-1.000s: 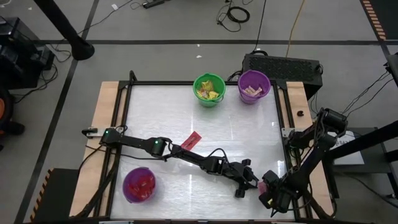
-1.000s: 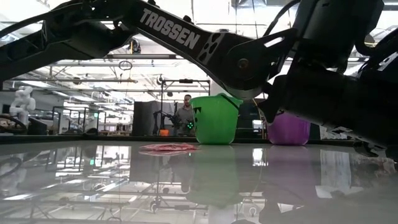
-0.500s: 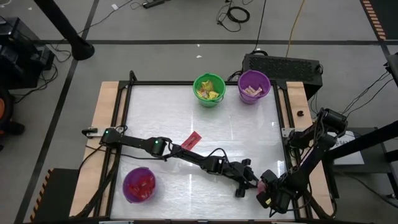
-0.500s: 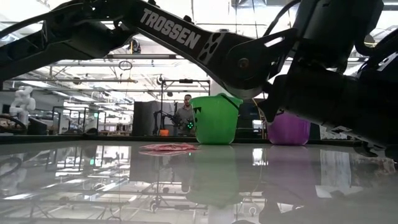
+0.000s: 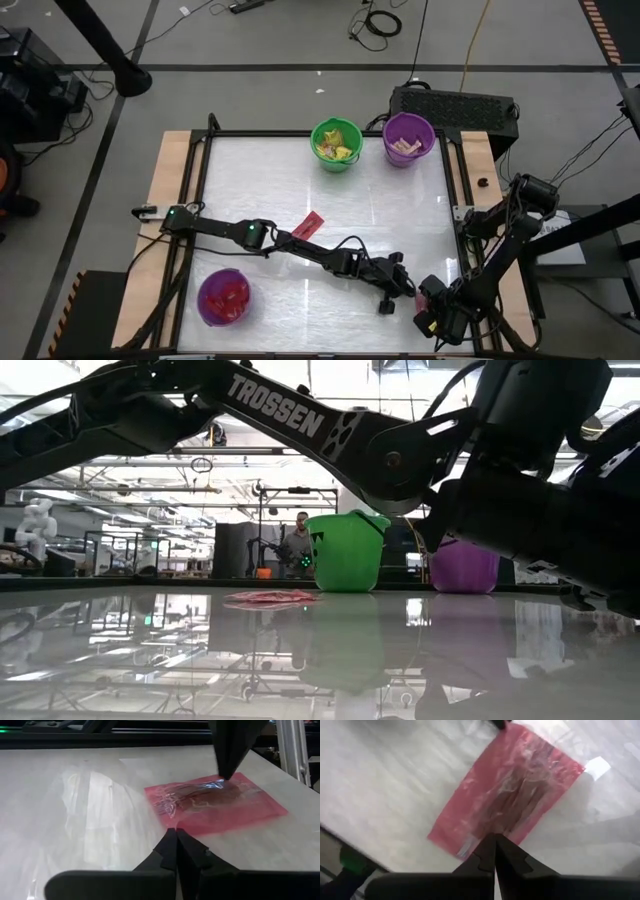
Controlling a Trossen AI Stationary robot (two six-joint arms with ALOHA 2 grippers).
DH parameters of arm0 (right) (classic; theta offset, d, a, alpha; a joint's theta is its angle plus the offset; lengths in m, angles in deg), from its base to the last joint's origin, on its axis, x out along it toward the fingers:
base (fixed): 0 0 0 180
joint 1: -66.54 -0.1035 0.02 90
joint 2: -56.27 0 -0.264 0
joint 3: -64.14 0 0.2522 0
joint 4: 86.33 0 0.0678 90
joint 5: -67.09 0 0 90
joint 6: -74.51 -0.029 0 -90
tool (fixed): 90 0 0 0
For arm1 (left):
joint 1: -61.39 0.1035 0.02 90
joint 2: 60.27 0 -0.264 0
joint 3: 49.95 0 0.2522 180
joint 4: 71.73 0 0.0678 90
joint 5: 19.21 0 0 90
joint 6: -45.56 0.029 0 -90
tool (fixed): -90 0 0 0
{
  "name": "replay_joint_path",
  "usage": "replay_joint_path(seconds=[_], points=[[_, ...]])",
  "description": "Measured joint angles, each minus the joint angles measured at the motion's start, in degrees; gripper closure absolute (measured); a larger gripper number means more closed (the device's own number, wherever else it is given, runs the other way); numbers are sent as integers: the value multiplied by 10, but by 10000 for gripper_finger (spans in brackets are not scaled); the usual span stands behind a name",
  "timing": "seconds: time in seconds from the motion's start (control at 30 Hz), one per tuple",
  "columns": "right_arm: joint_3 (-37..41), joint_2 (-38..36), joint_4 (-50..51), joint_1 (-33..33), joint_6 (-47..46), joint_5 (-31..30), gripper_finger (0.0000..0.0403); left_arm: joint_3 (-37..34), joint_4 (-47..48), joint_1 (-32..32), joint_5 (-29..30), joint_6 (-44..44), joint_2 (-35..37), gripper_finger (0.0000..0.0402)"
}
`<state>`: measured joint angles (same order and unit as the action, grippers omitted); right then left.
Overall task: Sort candy by brand, put in halloween buckets
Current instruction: Put the red candy into the bottom violet bucket
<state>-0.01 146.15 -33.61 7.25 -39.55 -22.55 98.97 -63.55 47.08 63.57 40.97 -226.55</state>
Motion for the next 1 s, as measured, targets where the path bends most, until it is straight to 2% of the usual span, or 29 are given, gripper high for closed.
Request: replay_joint_path(seconds=[0.17,0.37,0.53,0.67,0.93,1.0], points=[[-59,-11,85,-3,19,-1,402,-3,-2,-3,-12,-11,17,399],[-173,-14,226,-26,32,-45,402,-7,88,-19,-26,20,84,400],[-238,-14,282,-55,2,-150,402,-3,189,-18,17,65,163,401],[-251,-14,283,-75,-14,-227,403,-4,259,-20,60,66,212,401],[-251,-13,273,-96,-2,-302,403,-3,409,-26,161,63,323,401],[-251,-12,273,-98,1,-319,403,-3,435,-28,169,46,345,401]])
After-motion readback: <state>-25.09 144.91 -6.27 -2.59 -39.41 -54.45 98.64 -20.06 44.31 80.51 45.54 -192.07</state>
